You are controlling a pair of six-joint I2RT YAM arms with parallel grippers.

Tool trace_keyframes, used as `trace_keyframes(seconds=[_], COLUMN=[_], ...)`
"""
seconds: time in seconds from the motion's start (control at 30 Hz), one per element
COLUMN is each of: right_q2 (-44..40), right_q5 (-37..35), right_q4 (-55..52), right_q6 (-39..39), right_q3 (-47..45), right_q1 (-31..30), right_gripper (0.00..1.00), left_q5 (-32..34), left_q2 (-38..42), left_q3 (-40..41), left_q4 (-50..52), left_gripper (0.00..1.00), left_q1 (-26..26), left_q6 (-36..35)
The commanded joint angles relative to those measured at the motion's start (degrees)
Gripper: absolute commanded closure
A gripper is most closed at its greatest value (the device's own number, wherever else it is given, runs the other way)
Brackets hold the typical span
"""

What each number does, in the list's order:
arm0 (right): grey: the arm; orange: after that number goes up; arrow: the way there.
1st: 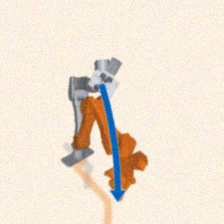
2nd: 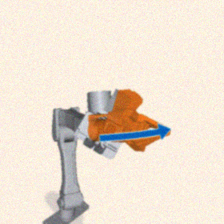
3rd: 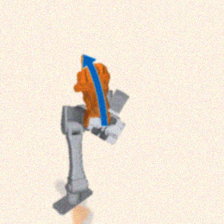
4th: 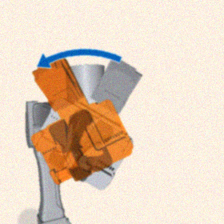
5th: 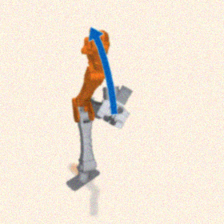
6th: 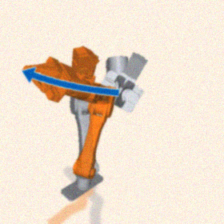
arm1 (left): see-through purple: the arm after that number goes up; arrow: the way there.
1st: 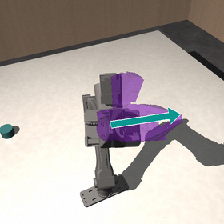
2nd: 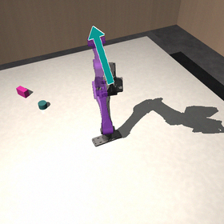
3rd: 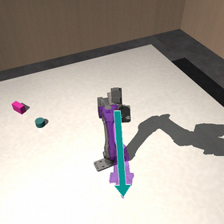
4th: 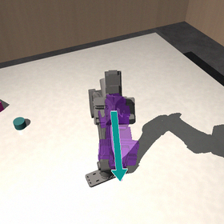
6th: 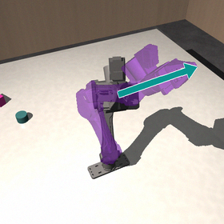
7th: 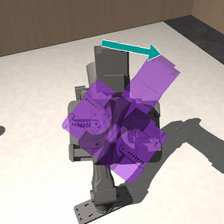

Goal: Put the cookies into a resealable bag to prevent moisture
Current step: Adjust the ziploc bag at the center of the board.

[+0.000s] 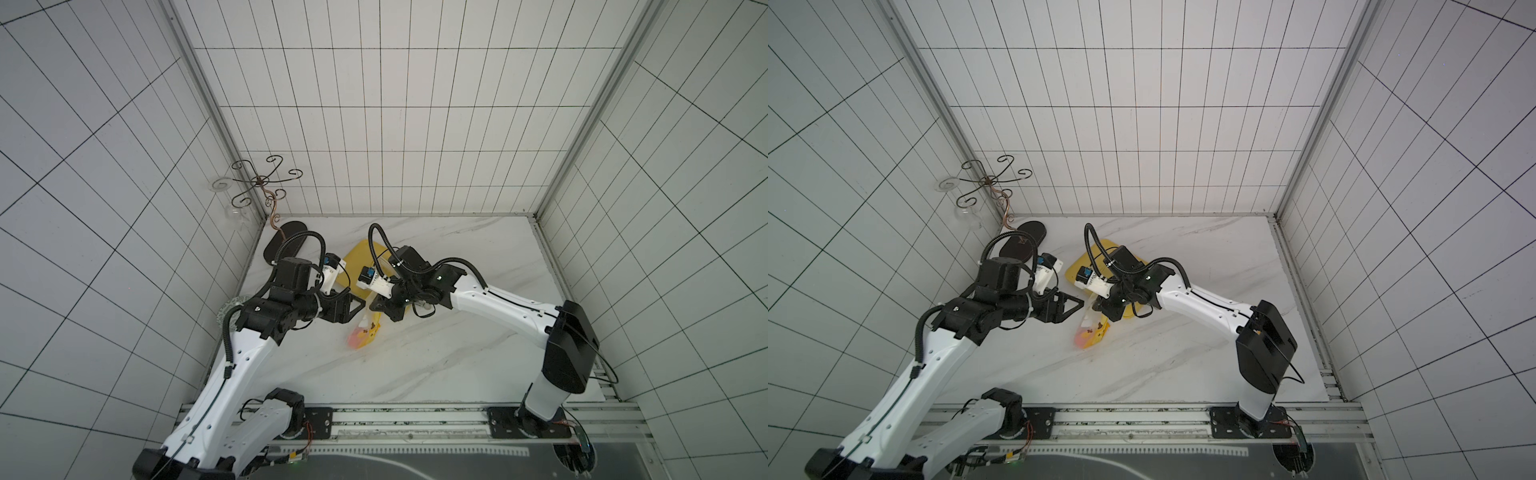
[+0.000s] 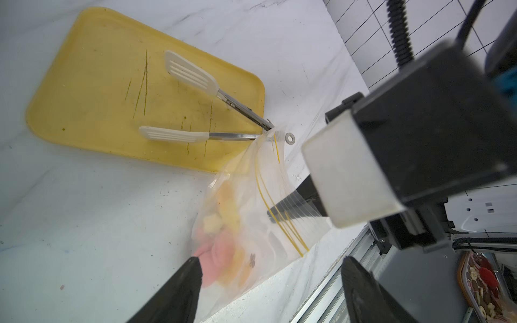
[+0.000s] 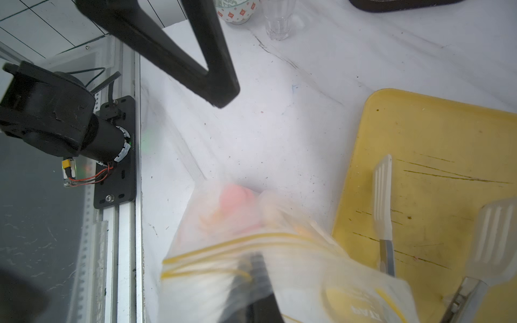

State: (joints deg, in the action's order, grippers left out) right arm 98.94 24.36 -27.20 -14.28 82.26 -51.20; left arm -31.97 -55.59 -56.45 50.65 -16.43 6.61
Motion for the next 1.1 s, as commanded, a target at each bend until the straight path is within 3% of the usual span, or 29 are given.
trace_keyframes(seconds=[0.0,0.07,0.13,0.27,0.5,0.57,0.63,0.87,0.93,1.03,1.07], right_q2=[0.97,1.48,1.82,2.91,2.99,3.35,3.63,4.07,3.9,3.34,2.99], right_q5=[5.25,5.65,6.84,8.93,10.33,11.27,11.67,11.79,10.8,9.21,8.76], right_q4=[-2.89,-3.43,-3.63,-5.4,-6.09,-6.61,-7.05,-8.31,-8.44,-8.57,-8.51], right_q6=[1.23,0.93,1.01,-0.26,-0.91,-1.27,-1.51,-2.49,-2.81,-3.44,-3.56], right_q3=[6.07,6.15,6.49,7.61,8.13,8.62,8.83,9.32,9.41,9.46,9.26], right_q1=[1.42,2.01,2.93,3.73,4.88,4.97,4.97,4.9,4.96,4.88,4.94], right_gripper=[0.98,0.98,0.98,0.99,0.98,0.98,0.98,0.97,0.96,0.92,0.89], left_q5=[4.41,13.7,13.64,20.4,17.18,20.96,21.04,23.98,24.34,24.63,24.46], left_q2=[-0.66,-0.89,-1.68,-1.98,-1.95,-1.42,-1.82,-7.52,-8.57,-8.49,-8.03], left_q3=[-1.9,-0.68,0.94,1.45,7.2,8.97,9.48,6.0,4.6,3.62,3.54], left_q4=[-4.7,-8.31,-8.25,-8.37,-16.3,-18.66,-21.15,-21.33,-18.77,-16.0,-15.82], left_gripper=[0.23,0.22,0.24,0.29,0.48,0.51,0.59,0.72,0.8,1.0,1.0], left_q1=[-7.69,-14.54,-14.77,-15.3,-17.05,-16.89,-16.8,-16.8,-16.8,-16.8,-16.8], left_q6=[-3.17,-3.65,-4.43,-7.45,-13.85,-15.86,-16.78,-18.97,-19.98,-22.07,-22.7])
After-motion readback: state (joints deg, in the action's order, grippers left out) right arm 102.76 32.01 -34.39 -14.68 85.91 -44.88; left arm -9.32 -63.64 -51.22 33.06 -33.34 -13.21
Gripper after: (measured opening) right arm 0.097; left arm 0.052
